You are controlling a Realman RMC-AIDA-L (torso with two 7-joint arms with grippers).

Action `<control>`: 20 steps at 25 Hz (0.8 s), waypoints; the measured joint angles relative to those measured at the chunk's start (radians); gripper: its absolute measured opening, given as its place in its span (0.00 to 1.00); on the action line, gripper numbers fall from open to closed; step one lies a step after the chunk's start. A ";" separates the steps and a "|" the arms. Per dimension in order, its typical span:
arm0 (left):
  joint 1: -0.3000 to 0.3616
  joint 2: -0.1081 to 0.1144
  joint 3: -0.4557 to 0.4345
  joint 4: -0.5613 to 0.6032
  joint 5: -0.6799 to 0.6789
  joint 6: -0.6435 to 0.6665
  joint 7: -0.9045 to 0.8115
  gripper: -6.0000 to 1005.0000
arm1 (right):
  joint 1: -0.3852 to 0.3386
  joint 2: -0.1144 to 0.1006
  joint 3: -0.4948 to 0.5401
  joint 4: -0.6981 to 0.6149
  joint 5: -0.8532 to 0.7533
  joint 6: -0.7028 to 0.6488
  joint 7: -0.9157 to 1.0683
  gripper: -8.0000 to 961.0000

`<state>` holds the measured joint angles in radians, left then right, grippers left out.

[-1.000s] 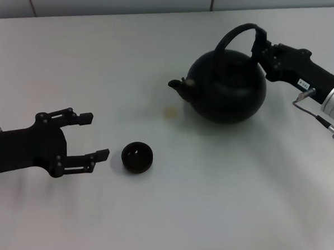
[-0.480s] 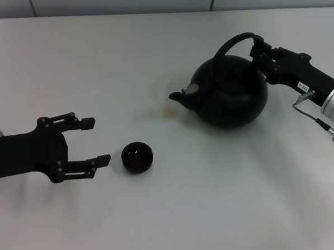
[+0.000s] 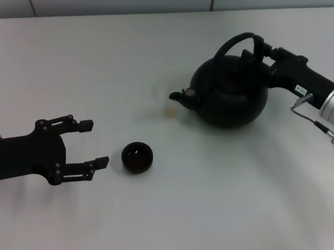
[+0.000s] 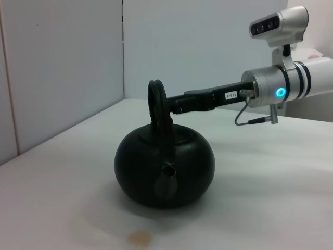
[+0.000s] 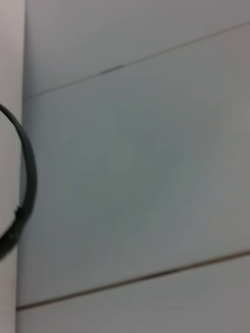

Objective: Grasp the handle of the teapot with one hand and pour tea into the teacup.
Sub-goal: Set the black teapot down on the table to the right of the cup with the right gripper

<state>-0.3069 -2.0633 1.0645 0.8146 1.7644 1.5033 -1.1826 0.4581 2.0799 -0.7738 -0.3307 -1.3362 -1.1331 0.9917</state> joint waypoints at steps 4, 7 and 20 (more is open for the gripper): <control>0.000 0.000 0.000 0.001 -0.005 0.002 0.001 0.83 | -0.009 0.002 0.001 -0.002 -0.020 -0.011 0.000 0.58; 0.000 -0.002 -0.002 0.000 -0.010 0.009 0.011 0.83 | -0.028 0.004 0.016 -0.007 -0.019 -0.046 -0.007 0.58; 0.000 0.001 -0.006 0.006 -0.010 0.063 0.018 0.83 | -0.147 0.000 0.103 -0.024 -0.024 -0.242 -0.028 0.58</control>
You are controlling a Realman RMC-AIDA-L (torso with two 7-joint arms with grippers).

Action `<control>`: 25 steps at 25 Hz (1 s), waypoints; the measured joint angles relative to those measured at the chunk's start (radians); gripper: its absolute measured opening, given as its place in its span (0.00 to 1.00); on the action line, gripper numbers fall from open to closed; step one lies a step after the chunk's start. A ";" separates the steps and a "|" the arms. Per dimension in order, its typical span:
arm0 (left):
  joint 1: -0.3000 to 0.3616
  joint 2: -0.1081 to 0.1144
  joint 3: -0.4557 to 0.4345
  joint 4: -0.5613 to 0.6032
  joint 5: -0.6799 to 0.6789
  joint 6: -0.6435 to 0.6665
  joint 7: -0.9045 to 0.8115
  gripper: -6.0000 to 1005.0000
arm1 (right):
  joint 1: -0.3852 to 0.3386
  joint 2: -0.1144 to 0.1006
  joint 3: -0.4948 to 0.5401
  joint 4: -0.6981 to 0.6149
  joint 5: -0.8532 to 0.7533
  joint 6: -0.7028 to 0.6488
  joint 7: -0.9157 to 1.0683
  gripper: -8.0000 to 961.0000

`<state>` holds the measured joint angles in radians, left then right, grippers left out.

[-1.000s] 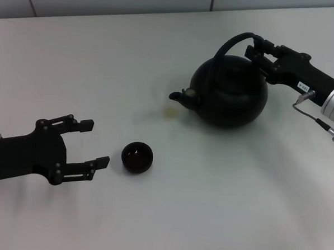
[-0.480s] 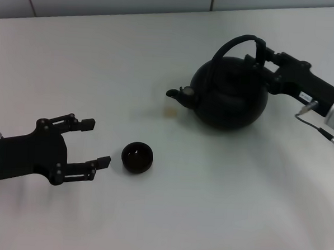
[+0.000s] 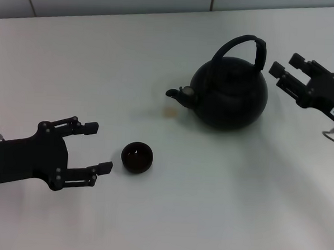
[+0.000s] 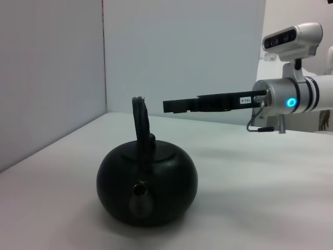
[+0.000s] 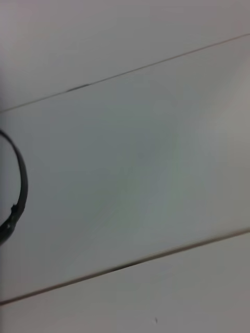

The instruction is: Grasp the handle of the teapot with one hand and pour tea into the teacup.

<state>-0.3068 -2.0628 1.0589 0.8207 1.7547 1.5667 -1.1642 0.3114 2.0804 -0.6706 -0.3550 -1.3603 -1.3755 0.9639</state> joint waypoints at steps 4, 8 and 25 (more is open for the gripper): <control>0.001 0.000 -0.002 0.000 0.000 0.022 0.000 0.83 | -0.025 0.000 -0.009 -0.003 -0.010 -0.064 -0.007 0.66; 0.003 0.001 -0.003 0.000 0.000 0.057 0.000 0.83 | -0.019 -0.001 -0.048 -0.008 -0.043 -0.100 0.037 0.70; 0.044 0.005 -0.132 -0.011 0.000 0.294 0.047 0.83 | -0.025 0.000 -0.225 -0.148 -0.313 -0.324 0.052 0.70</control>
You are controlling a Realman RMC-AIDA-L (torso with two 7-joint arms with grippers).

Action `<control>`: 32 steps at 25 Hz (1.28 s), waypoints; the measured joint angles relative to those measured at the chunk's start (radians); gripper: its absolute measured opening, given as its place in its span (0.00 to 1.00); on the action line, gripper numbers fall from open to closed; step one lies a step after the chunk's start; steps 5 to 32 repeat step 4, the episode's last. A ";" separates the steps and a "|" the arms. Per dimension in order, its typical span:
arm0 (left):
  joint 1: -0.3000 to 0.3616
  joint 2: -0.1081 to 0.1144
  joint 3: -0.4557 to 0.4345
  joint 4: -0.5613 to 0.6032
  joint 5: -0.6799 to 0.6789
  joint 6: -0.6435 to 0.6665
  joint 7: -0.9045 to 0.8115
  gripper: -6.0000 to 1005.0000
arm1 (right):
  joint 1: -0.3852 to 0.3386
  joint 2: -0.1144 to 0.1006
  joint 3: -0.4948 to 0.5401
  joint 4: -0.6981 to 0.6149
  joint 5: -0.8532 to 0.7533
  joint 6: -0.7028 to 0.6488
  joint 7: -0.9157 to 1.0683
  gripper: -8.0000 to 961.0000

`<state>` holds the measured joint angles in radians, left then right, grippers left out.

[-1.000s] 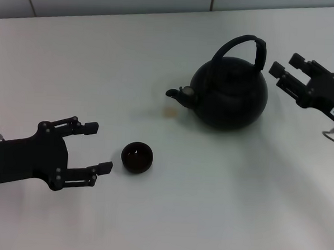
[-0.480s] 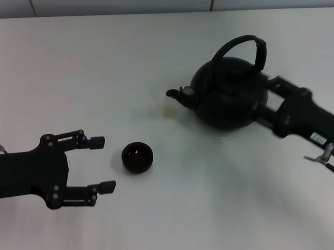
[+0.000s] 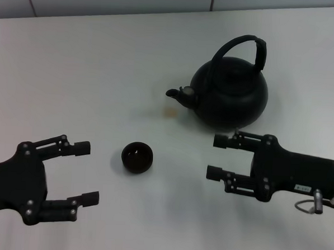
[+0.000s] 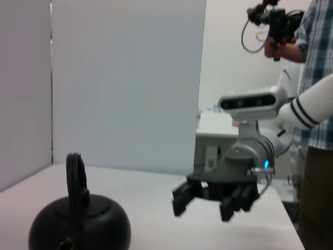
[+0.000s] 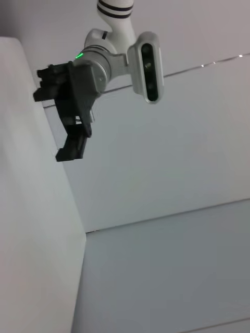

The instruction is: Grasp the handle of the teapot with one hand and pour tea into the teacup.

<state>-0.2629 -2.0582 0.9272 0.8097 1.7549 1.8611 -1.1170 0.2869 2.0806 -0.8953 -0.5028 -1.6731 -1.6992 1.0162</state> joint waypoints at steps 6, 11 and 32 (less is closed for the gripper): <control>0.009 -0.001 -0.013 -0.003 0.000 0.011 0.003 0.83 | -0.019 0.004 -0.002 -0.008 -0.006 -0.004 0.003 0.70; 0.009 -0.001 -0.013 -0.003 0.000 0.011 0.003 0.83 | -0.019 0.004 -0.002 -0.008 -0.006 -0.004 0.003 0.70; 0.009 -0.001 -0.013 -0.003 0.000 0.011 0.003 0.83 | -0.019 0.004 -0.002 -0.008 -0.006 -0.004 0.003 0.70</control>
